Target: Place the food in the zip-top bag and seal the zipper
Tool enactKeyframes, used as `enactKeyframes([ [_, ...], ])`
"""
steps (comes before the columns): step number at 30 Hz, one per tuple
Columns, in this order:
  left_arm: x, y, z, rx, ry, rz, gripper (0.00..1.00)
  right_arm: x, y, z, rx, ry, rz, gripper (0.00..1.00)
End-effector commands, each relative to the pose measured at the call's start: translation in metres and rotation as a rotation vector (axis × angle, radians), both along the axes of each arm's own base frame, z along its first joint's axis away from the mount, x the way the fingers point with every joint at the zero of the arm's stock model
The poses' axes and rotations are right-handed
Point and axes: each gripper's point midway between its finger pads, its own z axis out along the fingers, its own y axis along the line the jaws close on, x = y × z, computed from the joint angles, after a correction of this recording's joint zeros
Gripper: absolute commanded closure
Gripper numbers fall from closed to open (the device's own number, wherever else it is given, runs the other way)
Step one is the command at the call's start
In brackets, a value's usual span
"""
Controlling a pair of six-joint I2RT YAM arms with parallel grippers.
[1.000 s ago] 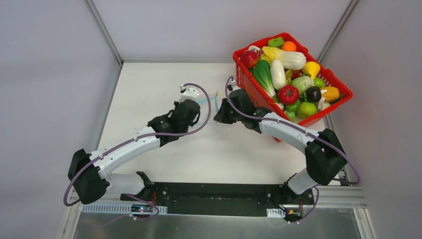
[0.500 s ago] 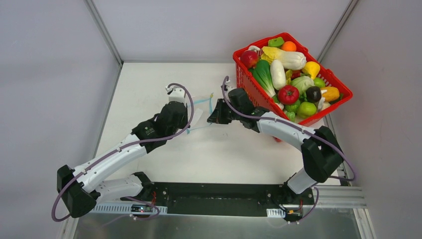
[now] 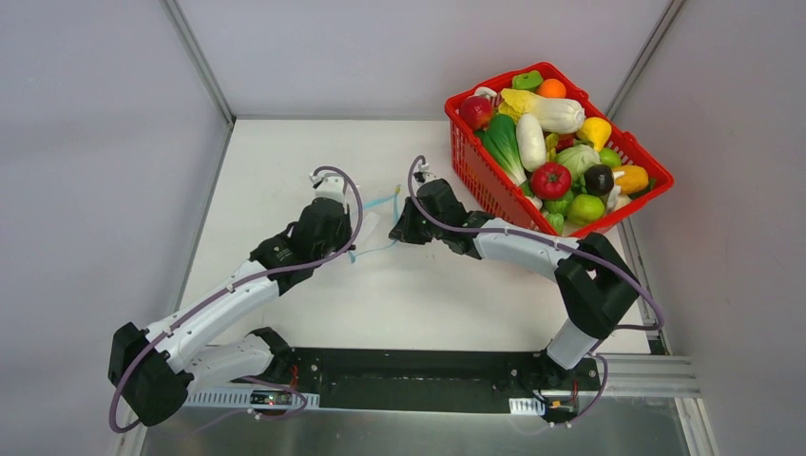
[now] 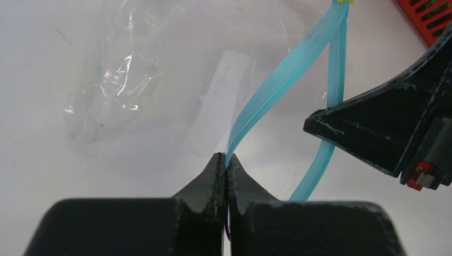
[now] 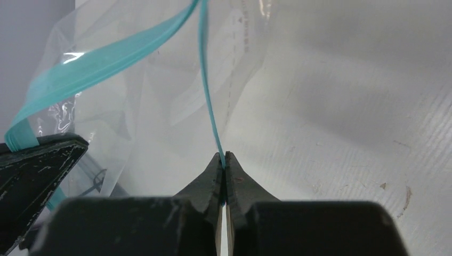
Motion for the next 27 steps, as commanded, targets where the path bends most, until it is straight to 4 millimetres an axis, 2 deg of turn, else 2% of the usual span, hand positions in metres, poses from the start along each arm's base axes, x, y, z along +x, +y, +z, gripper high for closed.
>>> enactKeyframes([
  [1, 0.002, -0.008, 0.013, -0.068, -0.047, -0.047, 1.0, 0.021, -0.001, 0.016, 0.037, -0.044, -0.107, 0.97],
  [7, 0.0, -0.008, 0.011, -0.095, -0.056, -0.051, 1.0, 0.022, -0.001, 0.019, 0.034, -0.049, -0.104, 0.95],
  [11, 0.001, -0.005, 0.008, -0.087, -0.051, -0.042, 1.0, 0.019, -0.002, 0.024, 0.029, -0.051, -0.08, 0.88],
  [15, 0.002, -0.004, 0.007, -0.087, -0.05, -0.035, 1.0, 0.012, -0.001, 0.031, 0.026, -0.044, -0.04, 0.77],
  [18, 0.005, -0.001, 0.006, -0.073, -0.048, -0.017, 1.0, 0.004, 0.001, 0.046, 0.052, -0.05, 0.001, 0.66],
  [21, 0.007, 0.0, 0.003, -0.071, -0.039, -0.003, 1.0, -0.005, -0.004, 0.058, 0.06, -0.055, 0.023, 0.49],
  [27, 0.009, 0.004, -0.003, -0.068, -0.027, 0.033, 1.0, -0.021, -0.017, 0.08, 0.066, -0.091, 0.072, 0.32],
])
